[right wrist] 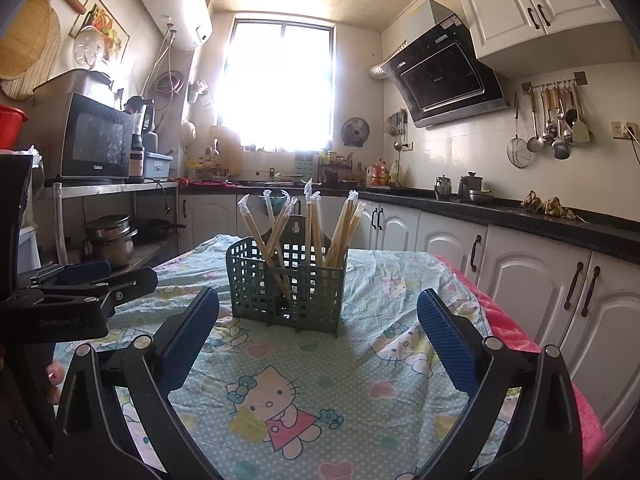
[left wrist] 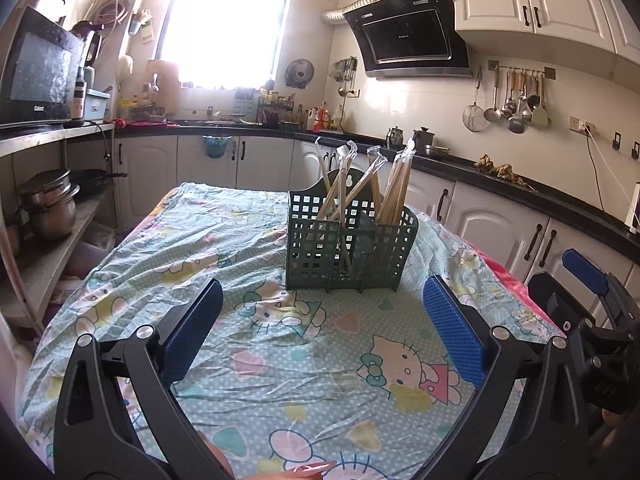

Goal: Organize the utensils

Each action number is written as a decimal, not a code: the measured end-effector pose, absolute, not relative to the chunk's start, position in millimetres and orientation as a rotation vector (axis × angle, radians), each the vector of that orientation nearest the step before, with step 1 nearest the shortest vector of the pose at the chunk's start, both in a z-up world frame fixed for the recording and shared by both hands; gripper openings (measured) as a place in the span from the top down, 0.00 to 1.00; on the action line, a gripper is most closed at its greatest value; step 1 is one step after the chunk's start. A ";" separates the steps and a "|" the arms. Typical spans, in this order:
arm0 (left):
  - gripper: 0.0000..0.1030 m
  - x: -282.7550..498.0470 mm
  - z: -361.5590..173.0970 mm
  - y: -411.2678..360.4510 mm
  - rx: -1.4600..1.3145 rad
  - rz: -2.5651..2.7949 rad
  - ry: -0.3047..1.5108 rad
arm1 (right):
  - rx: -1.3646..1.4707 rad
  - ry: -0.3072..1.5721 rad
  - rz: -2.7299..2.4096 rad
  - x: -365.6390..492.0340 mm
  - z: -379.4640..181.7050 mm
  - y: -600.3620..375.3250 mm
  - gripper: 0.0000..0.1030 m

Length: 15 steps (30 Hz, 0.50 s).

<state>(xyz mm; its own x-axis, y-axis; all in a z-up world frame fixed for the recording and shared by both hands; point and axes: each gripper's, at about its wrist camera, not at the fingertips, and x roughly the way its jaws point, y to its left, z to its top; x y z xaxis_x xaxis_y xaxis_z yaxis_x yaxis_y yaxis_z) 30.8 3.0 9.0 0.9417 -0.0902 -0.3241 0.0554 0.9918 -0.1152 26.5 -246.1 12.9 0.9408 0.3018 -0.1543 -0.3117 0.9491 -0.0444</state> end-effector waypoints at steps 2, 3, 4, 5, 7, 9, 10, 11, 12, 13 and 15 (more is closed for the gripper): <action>0.10 30.6 9.2 3.2 -0.105 -0.074 0.334 | -0.068 0.148 0.314 26.6 12.7 -246.1 0.06; 0.10 30.7 9.3 3.4 -0.106 -0.074 0.334 | -0.069 0.148 0.314 26.5 12.7 -246.2 0.06; 0.10 30.8 9.3 3.2 -0.105 -0.075 0.335 | -0.069 0.147 0.314 26.4 12.7 -246.1 0.06; 0.10 30.6 9.2 3.1 -0.104 -0.074 0.334 | -0.069 0.147 0.314 26.4 12.8 -245.9 0.06; 0.10 30.7 9.3 3.3 -0.103 -0.073 0.334 | -0.069 0.146 0.313 26.4 12.9 -245.9 0.06; 0.10 30.7 9.4 3.4 -0.106 -0.075 0.334 | -0.069 0.147 0.313 26.4 12.7 -246.0 0.06; 0.10 30.6 9.2 3.1 -0.104 -0.074 0.334 | -0.069 0.147 0.313 26.4 12.7 -246.0 0.06; 0.10 30.7 9.1 3.2 -0.104 -0.074 0.334 | -0.069 0.147 0.314 26.5 12.7 -246.2 0.06; 0.10 30.8 9.1 3.3 -0.104 -0.074 0.335 | -0.068 0.147 0.315 26.5 12.6 -246.4 0.06; 0.10 30.7 9.8 3.9 -0.105 -0.074 0.335 | -0.068 0.147 0.314 26.5 12.5 -246.2 0.06; 0.10 30.7 10.1 4.4 -0.105 -0.072 0.336 | -0.069 0.147 0.314 26.5 12.6 -246.0 0.06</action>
<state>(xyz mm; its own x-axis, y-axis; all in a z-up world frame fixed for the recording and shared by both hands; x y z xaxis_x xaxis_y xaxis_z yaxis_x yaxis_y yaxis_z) 30.7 4.4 10.1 0.9417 -0.0879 -0.3248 0.0530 0.9920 -0.1147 26.5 -246.0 12.6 0.9405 0.3028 -0.1545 -0.3129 0.9487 -0.0451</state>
